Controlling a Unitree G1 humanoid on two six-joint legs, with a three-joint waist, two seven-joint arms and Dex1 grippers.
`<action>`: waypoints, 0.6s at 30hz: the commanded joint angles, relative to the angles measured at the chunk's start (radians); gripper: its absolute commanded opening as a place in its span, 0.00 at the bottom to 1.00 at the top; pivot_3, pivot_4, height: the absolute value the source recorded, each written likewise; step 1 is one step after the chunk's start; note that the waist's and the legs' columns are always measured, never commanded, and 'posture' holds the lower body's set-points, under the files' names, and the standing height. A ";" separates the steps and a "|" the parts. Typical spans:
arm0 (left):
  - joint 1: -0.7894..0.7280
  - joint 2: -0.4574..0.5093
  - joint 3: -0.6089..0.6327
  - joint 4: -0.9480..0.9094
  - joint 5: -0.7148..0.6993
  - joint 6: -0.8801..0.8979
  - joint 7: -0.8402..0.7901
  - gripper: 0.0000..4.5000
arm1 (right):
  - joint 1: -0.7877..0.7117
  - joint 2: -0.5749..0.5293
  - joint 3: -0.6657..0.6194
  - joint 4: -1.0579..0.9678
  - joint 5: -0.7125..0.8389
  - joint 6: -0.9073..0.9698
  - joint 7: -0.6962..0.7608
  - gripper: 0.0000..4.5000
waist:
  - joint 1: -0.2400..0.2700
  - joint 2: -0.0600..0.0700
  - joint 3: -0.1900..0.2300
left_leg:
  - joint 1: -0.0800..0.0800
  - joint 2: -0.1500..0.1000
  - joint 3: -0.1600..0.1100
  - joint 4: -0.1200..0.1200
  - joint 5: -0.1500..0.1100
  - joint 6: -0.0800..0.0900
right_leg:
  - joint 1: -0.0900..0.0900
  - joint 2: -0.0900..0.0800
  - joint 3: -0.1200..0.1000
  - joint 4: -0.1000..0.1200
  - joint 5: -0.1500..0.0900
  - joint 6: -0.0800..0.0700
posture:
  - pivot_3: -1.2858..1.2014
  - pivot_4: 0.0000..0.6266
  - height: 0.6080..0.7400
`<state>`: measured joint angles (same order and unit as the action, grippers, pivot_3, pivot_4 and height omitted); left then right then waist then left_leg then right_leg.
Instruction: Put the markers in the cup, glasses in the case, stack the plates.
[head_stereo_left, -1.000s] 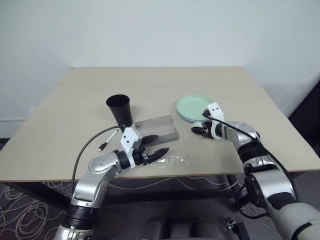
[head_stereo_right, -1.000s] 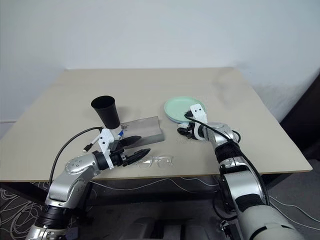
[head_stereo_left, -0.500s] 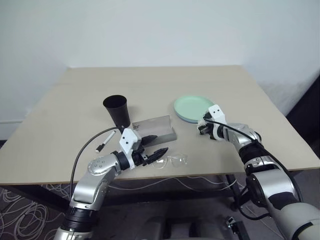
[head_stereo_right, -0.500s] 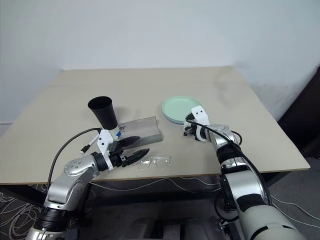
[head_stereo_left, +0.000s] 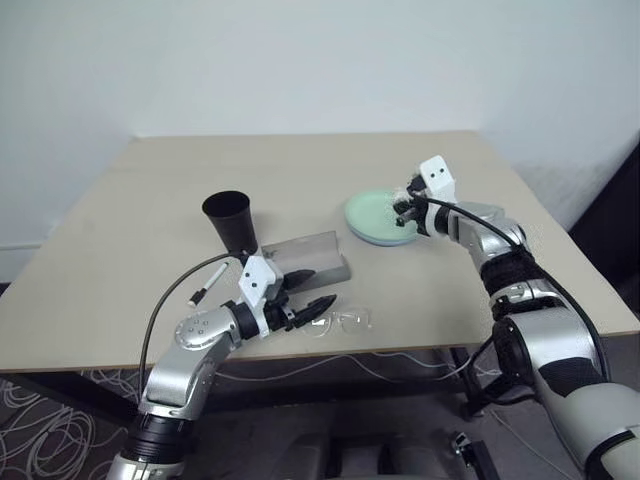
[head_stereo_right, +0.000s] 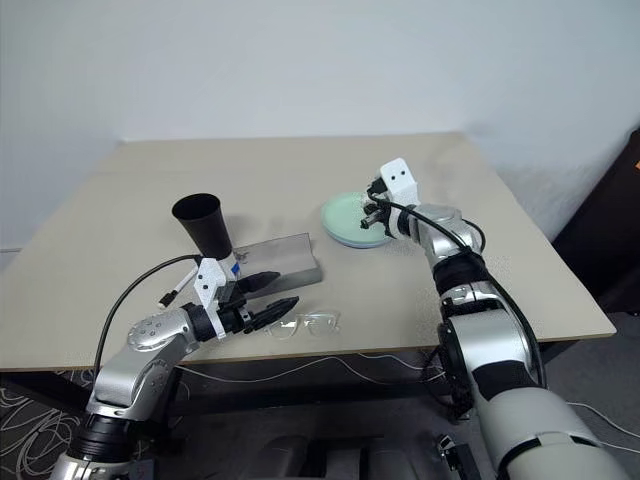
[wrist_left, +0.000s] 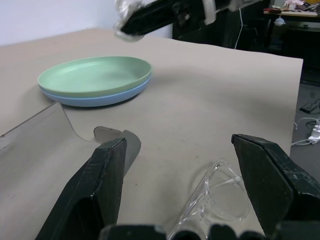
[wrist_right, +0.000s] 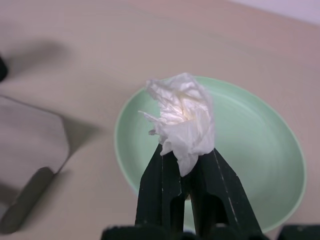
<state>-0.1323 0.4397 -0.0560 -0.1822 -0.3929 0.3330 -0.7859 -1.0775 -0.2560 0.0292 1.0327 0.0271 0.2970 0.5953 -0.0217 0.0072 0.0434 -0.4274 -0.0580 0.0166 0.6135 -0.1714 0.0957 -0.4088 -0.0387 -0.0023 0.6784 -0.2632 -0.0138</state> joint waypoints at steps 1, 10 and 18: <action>-0.022 -0.002 0.009 -0.023 -0.005 -0.011 0.000 0.79 | -0.055 0.004 -0.039 0.112 0.005 -0.069 -0.039 0.24 | 0.000 0.000 0.000 | 0.000 0.000 0.000 0.000 0.000 0.000 | 0.000 0.000 0.000 0.000 0.000 0.000 | 0.52 0.00 1.00; -0.007 0.002 0.015 -0.038 -0.007 -0.008 0.005 0.79 | -0.059 -0.004 -0.076 0.170 0.006 -0.162 -0.040 0.94 | -0.002 0.000 0.000 | -0.001 0.000 0.001 -0.001 0.000 0.000 | 0.000 0.001 0.004 -0.002 0.000 0.000 | 0.52 0.00 1.00; -0.049 0.054 0.006 -0.019 -0.015 0.022 -0.059 0.79 | 0.125 -0.083 -0.021 -0.070 0.012 -0.252 0.226 0.94 | 0.003 0.000 0.000 | -0.001 0.000 0.000 0.000 0.000 0.000 | 0.000 0.001 0.003 -0.002 0.000 0.000 | 0.52 0.00 1.00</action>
<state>-0.1408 0.4685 -0.0615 -0.1831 -0.3934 0.3478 -0.8122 -0.9879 -0.3021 -0.0023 1.0644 0.0184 0.0802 0.7196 -0.0187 0.0069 0.0433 -0.4285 -0.0586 0.0165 0.6133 -0.1714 0.0960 -0.4089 -0.0378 0.0003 0.6754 -0.2633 -0.0135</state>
